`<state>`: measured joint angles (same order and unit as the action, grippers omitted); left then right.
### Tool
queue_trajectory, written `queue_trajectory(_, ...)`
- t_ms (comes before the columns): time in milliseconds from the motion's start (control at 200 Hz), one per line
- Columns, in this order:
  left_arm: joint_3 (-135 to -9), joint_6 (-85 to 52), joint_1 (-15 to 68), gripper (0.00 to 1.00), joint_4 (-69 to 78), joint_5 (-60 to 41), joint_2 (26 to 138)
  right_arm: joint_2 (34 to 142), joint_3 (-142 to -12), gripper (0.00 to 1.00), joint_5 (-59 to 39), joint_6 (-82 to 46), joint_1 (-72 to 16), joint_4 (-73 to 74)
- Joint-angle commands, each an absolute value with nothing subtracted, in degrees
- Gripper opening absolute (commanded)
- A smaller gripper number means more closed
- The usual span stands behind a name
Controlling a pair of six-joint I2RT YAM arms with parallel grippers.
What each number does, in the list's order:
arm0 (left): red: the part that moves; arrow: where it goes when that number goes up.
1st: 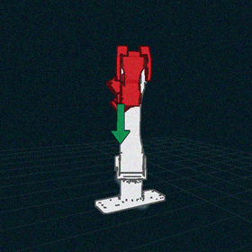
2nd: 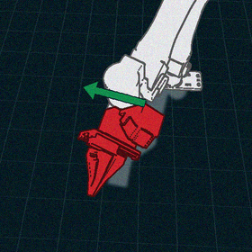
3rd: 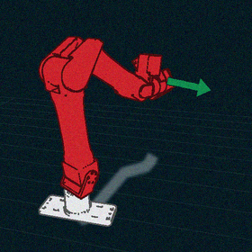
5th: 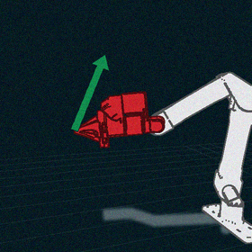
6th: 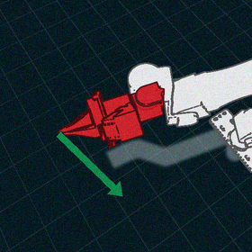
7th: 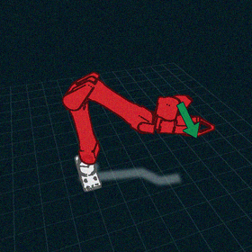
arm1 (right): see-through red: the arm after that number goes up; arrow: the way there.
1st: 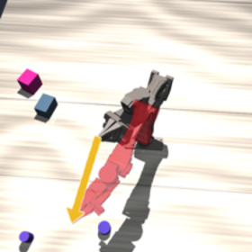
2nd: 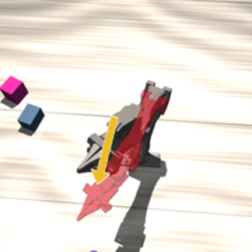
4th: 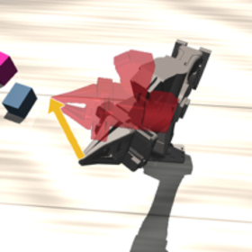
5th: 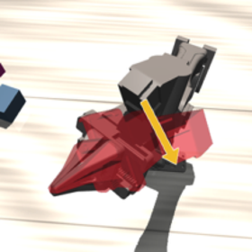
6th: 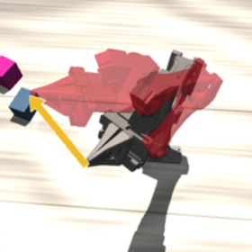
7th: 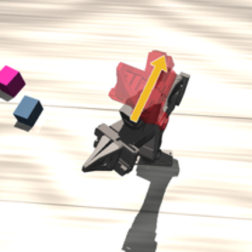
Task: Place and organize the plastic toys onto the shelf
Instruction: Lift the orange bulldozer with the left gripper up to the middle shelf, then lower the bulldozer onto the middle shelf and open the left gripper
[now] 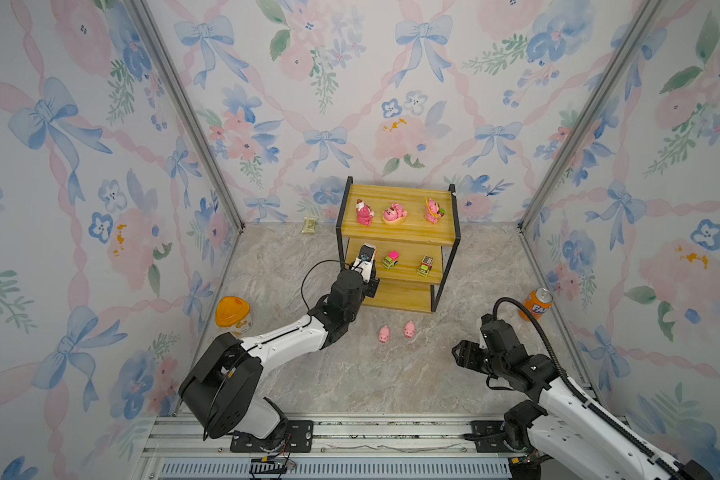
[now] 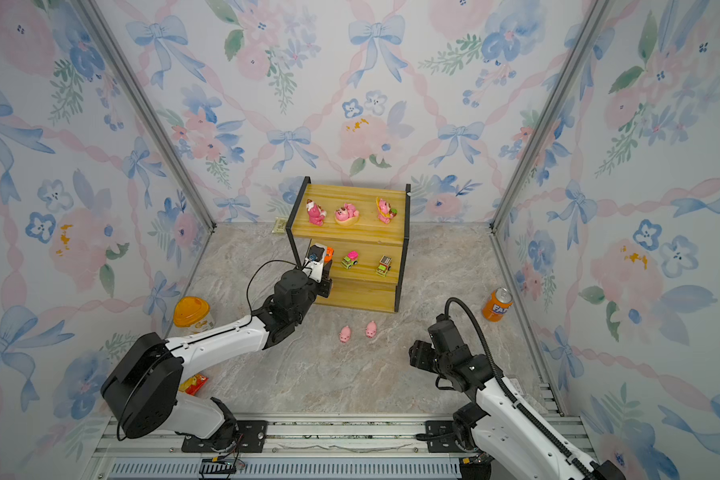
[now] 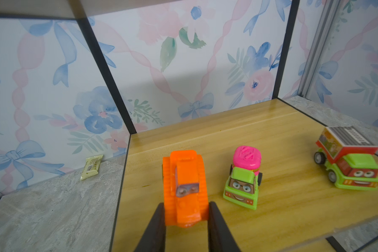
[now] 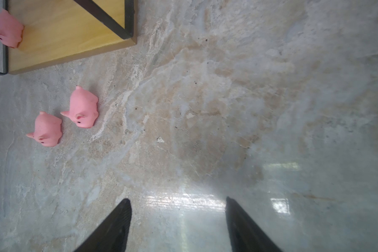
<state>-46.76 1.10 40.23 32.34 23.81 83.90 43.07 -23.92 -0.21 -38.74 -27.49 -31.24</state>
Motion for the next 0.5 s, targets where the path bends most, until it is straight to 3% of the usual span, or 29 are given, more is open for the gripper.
queue_trajectory(0, -48.12, 1.66, 39.81, 0.28, 33.66, 25.11, 85.15, 43.52, -24.00, 0.71, 0.55, -38.06, -27.84, -31.35)
queue_trajectory(495, -48.87, 2.96, 37.41, 0.31, 33.66, 21.46, 86.69, 46.60, -24.52, 0.71, 0.00, -37.57, -27.62, -29.41)
